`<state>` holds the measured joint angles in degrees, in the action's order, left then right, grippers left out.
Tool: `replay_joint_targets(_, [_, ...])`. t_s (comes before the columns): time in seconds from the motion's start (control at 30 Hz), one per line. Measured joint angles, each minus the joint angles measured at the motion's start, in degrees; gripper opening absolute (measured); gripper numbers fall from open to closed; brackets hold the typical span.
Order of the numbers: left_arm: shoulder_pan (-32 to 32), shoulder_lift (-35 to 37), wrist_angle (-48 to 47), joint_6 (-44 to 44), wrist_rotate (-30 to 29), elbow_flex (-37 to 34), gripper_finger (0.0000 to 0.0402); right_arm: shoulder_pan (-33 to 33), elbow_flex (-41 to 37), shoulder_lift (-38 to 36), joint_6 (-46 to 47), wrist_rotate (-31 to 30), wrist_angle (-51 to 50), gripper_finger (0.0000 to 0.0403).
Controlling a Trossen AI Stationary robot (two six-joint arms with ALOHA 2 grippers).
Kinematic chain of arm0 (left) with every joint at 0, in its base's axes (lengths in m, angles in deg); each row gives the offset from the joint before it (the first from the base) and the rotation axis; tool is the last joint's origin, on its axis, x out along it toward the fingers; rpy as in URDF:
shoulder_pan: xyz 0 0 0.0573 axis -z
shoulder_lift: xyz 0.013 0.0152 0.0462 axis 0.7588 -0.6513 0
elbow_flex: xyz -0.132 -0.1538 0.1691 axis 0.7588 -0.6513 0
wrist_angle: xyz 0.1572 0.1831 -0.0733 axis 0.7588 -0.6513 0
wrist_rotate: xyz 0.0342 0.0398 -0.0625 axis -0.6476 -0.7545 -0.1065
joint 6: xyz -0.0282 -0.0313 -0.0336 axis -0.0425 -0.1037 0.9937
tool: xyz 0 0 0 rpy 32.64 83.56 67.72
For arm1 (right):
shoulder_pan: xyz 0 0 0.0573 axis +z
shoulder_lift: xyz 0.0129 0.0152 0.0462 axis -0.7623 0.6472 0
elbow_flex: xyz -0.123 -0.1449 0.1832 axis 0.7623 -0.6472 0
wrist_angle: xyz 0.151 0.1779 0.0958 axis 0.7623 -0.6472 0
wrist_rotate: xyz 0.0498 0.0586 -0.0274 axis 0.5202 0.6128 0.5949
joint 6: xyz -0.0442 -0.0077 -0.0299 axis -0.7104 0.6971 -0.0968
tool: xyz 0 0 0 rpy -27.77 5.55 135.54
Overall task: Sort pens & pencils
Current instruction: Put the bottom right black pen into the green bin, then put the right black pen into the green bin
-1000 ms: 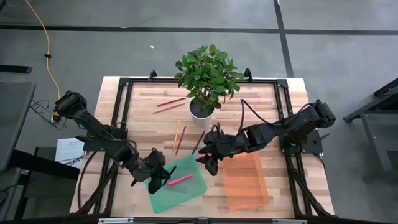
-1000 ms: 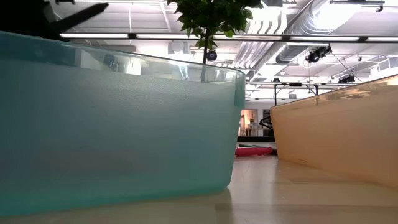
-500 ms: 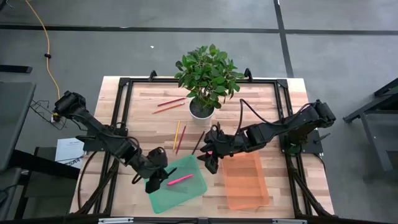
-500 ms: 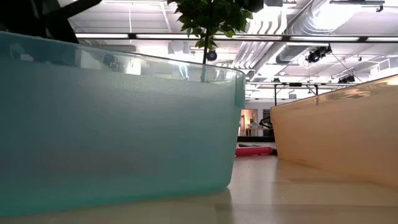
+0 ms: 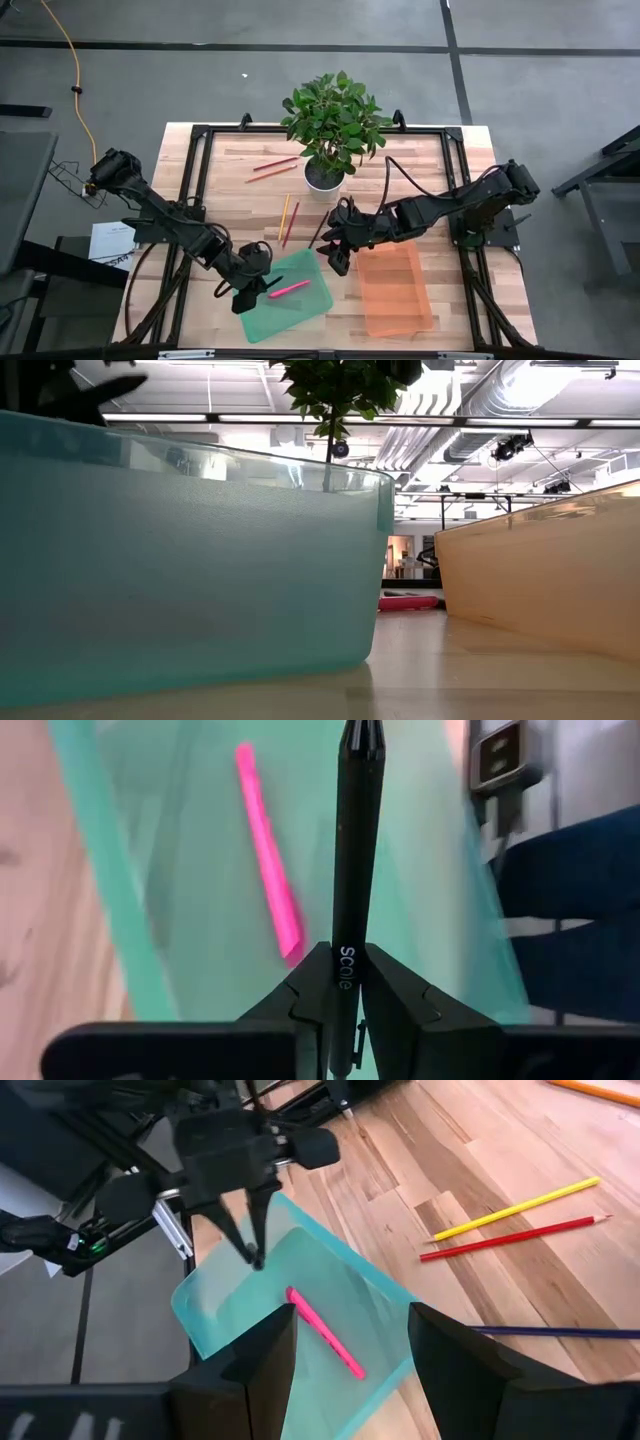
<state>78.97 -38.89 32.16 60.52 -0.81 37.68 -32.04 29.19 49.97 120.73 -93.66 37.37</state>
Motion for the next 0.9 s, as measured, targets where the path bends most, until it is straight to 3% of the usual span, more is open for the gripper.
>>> replay_joint_targets(0.5, [0.02,-0.12,2.36,-3.39,0.06,0.14,0.0084,0.0,-0.02,0.02,1.83,-0.02,-0.69,0.0184])
replay_joint_targets(0.9, [-0.52,8.52,3.61,-16.07,-17.55,9.8,0.0085,-2.21,-0.13,0.04,9.84,-3.05,-13.14,0.0184])
